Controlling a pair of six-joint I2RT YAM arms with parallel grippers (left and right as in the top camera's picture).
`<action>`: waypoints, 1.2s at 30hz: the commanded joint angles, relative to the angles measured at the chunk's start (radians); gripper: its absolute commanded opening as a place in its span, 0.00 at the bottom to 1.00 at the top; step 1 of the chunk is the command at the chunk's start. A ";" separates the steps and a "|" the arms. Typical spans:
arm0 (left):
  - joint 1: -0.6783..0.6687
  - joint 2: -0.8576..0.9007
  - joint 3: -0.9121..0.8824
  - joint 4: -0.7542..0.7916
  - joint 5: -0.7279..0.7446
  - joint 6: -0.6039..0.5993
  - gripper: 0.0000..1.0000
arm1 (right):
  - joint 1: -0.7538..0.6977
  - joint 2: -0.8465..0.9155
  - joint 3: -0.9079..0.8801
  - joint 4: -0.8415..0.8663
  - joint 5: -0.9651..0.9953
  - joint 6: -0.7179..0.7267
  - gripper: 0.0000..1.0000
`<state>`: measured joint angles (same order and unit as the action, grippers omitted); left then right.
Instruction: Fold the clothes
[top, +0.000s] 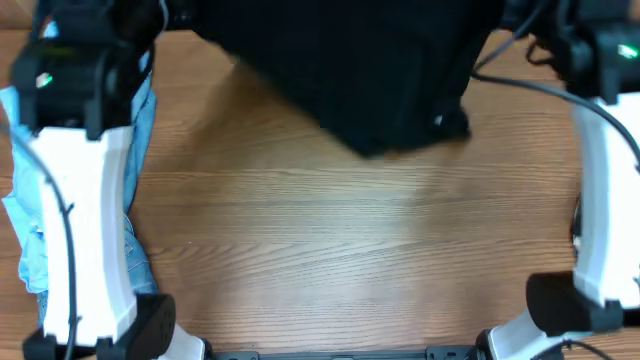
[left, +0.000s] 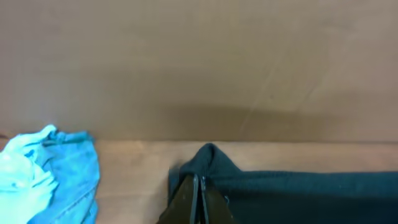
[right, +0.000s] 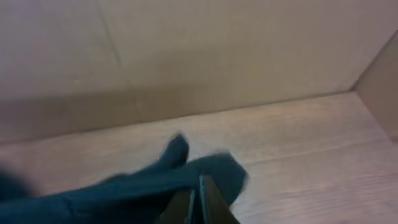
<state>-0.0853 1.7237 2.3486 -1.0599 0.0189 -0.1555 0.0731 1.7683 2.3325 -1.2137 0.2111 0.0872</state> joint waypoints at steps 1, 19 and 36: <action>0.045 -0.011 0.023 -0.170 -0.061 -0.002 0.04 | -0.056 -0.013 0.023 -0.168 0.075 -0.001 0.04; 0.037 0.300 -0.051 -0.618 -0.048 0.036 0.04 | -0.106 -0.006 -0.507 -0.372 -0.298 -0.023 0.38; 0.032 0.303 -0.051 -0.608 -0.047 0.036 0.04 | 0.100 0.026 -1.144 0.417 -0.484 0.131 0.40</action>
<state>-0.0505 2.0144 2.2967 -1.6695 -0.0200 -0.1310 0.1673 1.7966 1.2331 -0.8497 -0.2890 0.1905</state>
